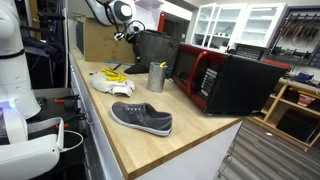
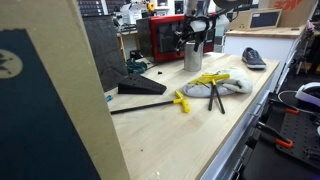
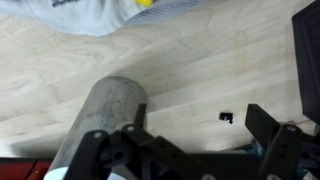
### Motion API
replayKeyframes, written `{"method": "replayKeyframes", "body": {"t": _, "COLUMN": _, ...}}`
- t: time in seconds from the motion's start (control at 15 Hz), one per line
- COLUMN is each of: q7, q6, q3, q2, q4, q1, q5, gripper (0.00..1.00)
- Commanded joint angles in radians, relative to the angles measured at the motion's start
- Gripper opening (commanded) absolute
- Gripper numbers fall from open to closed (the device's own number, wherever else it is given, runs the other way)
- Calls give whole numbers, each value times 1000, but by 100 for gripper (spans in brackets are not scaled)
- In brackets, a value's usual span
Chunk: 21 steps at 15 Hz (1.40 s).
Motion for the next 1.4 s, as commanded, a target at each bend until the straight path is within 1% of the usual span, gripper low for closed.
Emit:
{"method": "replayKeyframes", "body": {"t": 0.0, "q7": -278, "q6": -199, "q3": 7, "q2": -83, "q4": 67, "q1": 6, "q5": 191, "gripper": 100}}
{"method": "replayKeyframes", "body": {"t": 0.13, "q7": -414, "q6": -325, "q3": 4, "q2": -110, "q4": 121, "q1": -4, "q5": 233, "gripper": 100}}
{"method": "replayKeyframes", "body": {"t": 0.27, "q7": -517, "q6": -436, "q3": 4, "q2": -125, "q4": 175, "q1": -11, "q5": 231, "gripper": 100}}
{"method": "replayKeyframes", "body": {"t": 0.47, "q7": -657, "q6": -519, "q3": 0, "q2": -136, "q4": 225, "q1": -17, "q5": 206, "gripper": 100}}
{"method": "replayKeyframes", "body": {"t": 0.73, "q7": -872, "q6": -462, "q3": -27, "q2": -135, "q4": 233, "q1": -17, "q5": 226, "gripper": 100}}
{"method": "replayKeyframes", "body": {"t": 0.93, "q7": -1019, "q6": -464, "q3": -55, "q2": -129, "q4": 240, "q1": -21, "q5": 242, "gripper": 100}}
{"method": "replayKeyframes", "body": {"t": 1.13, "q7": -1167, "q6": -476, "q3": -96, "q2": -118, "q4": 250, "q1": -29, "q5": 277, "gripper": 100}}
{"method": "replayKeyframes", "body": {"t": 1.2, "q7": -1184, "q6": -479, "q3": -109, "q2": -110, "q4": 255, "q1": -35, "q5": 297, "gripper": 100}}
{"method": "replayKeyframes", "body": {"t": 1.27, "q7": -1172, "q6": -498, "q3": -117, "q2": -105, "q4": 265, "q1": -42, "q5": 324, "gripper": 100}}
{"method": "replayKeyframes", "body": {"t": 1.33, "q7": -1139, "q6": -469, "q3": -97, "q2": -128, "q4": 226, "q1": -39, "q5": 284, "gripper": 100}}
